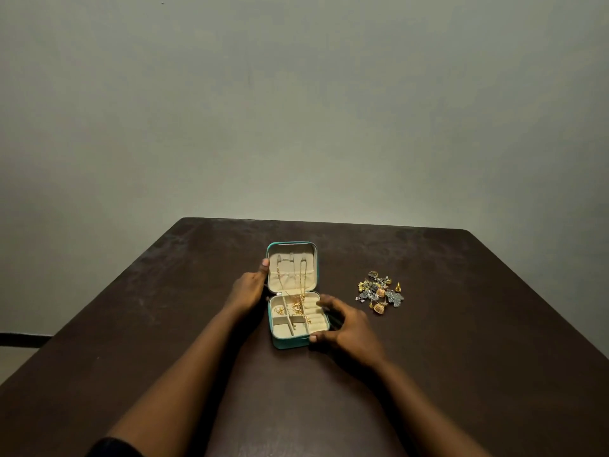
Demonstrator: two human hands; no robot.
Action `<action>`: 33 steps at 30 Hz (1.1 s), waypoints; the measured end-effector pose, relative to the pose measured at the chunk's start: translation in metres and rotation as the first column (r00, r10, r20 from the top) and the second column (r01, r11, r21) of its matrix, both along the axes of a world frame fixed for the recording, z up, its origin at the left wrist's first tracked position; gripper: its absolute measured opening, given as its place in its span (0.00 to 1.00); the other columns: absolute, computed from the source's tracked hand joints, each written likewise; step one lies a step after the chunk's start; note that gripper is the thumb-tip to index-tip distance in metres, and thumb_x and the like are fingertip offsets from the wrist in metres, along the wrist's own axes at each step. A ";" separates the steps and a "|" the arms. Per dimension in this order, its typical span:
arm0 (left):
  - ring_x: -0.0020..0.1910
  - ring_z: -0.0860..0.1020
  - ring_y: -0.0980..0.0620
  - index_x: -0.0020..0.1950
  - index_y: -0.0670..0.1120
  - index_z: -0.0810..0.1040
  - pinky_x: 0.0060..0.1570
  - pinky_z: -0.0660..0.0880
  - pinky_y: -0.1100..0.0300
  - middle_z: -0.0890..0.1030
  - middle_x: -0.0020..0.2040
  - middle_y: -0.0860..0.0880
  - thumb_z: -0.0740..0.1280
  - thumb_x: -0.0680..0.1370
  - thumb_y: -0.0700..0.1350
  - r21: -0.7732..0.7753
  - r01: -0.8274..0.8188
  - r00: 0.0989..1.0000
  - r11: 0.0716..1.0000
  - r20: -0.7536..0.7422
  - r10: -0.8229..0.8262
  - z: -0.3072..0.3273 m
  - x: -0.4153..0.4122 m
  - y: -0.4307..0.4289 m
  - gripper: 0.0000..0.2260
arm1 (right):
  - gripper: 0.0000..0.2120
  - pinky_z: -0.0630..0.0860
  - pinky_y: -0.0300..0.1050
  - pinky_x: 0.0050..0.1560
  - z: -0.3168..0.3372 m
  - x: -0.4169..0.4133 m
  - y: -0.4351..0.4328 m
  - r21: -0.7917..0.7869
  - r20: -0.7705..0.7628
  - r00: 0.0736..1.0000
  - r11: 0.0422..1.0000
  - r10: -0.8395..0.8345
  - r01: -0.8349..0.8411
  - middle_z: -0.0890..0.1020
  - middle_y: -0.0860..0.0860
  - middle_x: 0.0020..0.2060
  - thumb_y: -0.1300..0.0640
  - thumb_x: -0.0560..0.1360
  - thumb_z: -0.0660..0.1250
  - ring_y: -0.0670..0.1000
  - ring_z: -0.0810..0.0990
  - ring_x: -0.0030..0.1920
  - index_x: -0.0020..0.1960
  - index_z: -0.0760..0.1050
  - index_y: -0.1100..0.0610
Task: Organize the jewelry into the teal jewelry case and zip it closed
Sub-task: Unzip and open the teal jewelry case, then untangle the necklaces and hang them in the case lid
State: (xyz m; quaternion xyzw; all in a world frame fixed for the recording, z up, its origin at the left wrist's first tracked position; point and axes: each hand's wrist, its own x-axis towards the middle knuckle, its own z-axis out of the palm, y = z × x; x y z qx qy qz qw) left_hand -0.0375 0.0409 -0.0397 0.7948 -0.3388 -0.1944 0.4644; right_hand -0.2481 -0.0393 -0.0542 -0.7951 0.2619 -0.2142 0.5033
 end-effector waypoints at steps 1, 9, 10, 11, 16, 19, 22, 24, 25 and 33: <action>0.49 0.80 0.41 0.45 0.44 0.83 0.49 0.74 0.52 0.83 0.47 0.40 0.47 0.79 0.64 0.016 -0.021 1.000 1.000 0.019 0.021 -0.001 0.001 -0.002 0.32 | 0.25 0.69 0.19 0.45 0.000 0.000 -0.001 -0.029 -0.016 1.000 1.000 -0.003 0.002 0.75 0.48 0.62 0.68 0.62 0.76 0.38 0.76 0.53 0.58 0.76 0.61; 0.49 0.81 0.42 0.50 0.42 0.83 0.54 0.76 0.44 0.83 0.49 0.42 0.55 0.80 0.60 -0.039 -0.100 0.993 0.994 -0.072 0.097 -0.012 0.006 -0.015 0.25 | 0.13 0.69 0.20 0.48 0.003 0.001 -0.002 -0.082 -0.047 0.999 0.996 -0.026 0.022 0.72 0.47 0.67 0.62 0.61 0.79 0.44 0.74 0.59 0.43 0.79 0.58; 0.49 0.81 0.42 0.50 0.42 0.82 0.54 0.76 0.44 0.83 0.49 0.42 0.55 0.80 0.59 -0.053 -0.107 0.992 0.993 -0.070 0.103 -0.013 0.005 -0.016 0.24 | 0.13 0.68 0.20 0.49 0.004 0.001 -0.001 -0.092 -0.047 0.998 0.995 -0.029 0.025 0.73 0.46 0.67 0.62 0.61 0.79 0.43 0.74 0.59 0.42 0.78 0.56; 0.50 0.81 0.43 0.51 0.42 0.82 0.54 0.76 0.46 0.83 0.50 0.42 0.55 0.80 0.58 -0.062 -0.118 0.992 0.991 -0.057 0.115 -0.012 0.002 -0.016 0.23 | 0.13 0.68 0.19 0.48 0.004 0.001 -0.001 -0.103 -0.045 0.999 0.994 -0.030 0.025 0.73 0.46 0.67 0.62 0.61 0.79 0.43 0.74 0.59 0.42 0.78 0.56; 0.50 0.80 0.45 0.52 0.46 0.81 0.53 0.76 0.49 0.83 0.49 0.45 0.53 0.80 0.59 -0.081 -0.212 0.977 0.974 0.019 0.214 -0.020 -0.005 -0.018 0.22 | 0.14 0.67 0.18 0.45 0.005 0.001 -0.004 -0.121 -0.060 0.998 0.993 -0.005 -0.003 0.72 0.40 0.62 0.61 0.63 0.78 0.40 0.73 0.56 0.47 0.80 0.61; 0.51 0.79 0.46 0.57 0.49 0.79 0.53 0.75 0.51 0.82 0.51 0.47 0.51 0.80 0.61 -0.043 -0.210 0.971 0.977 0.108 0.213 -0.023 -0.009 -0.017 0.23 | 0.10 0.73 0.26 0.50 0.010 0.005 -0.002 -0.057 0.008 1.000 0.998 -0.028 0.028 0.77 0.41 0.57 0.56 0.68 0.74 0.40 0.78 0.51 0.48 0.82 0.60; 0.54 0.78 0.45 0.63 0.50 0.75 0.55 0.74 0.51 0.82 0.55 0.46 0.50 0.81 0.59 -0.035 -0.211 0.960 0.977 0.182 0.214 -0.019 -0.012 -0.017 0.22 | 0.08 0.78 0.45 0.47 0.016 0.019 -0.005 -0.131 0.037 0.977 0.968 -0.211 0.214 0.85 0.48 0.44 0.51 0.72 0.70 0.47 0.82 0.45 0.46 0.83 0.54; 0.56 0.78 0.44 0.65 0.49 0.73 0.56 0.73 0.52 0.81 0.56 0.45 0.49 0.81 0.58 -0.009 -0.203 0.957 0.979 0.210 0.200 -0.019 -0.012 -0.016 0.21 | 0.07 0.76 0.37 0.42 0.019 0.032 -0.013 -0.221 0.021 0.957 0.933 -0.288 0.285 0.84 0.48 0.44 0.54 0.73 0.69 0.46 0.80 0.43 0.48 0.83 0.54; 0.56 0.78 0.44 0.65 0.49 0.73 0.55 0.73 0.52 0.81 0.57 0.45 0.49 0.82 0.57 -0.002 -0.197 0.957 0.980 0.216 0.192 -0.019 -0.012 -0.016 0.21 | 0.08 0.74 0.34 0.44 0.021 0.039 -0.017 -0.268 0.012 0.951 0.915 -0.310 0.302 0.82 0.48 0.47 0.55 0.73 0.69 0.45 0.78 0.46 0.50 0.82 0.55; 0.54 0.78 0.45 0.63 0.46 0.72 0.51 0.72 0.52 0.80 0.57 0.44 0.49 0.83 0.52 0.043 -0.168 0.948 0.985 0.281 0.149 -0.017 -0.015 -0.014 0.18 | 0.09 0.67 0.42 0.48 0.020 0.093 -0.040 -0.321 0.012 0.854 0.807 -0.519 0.495 0.70 0.48 0.52 0.56 0.72 0.69 0.46 0.65 0.51 0.51 0.80 0.58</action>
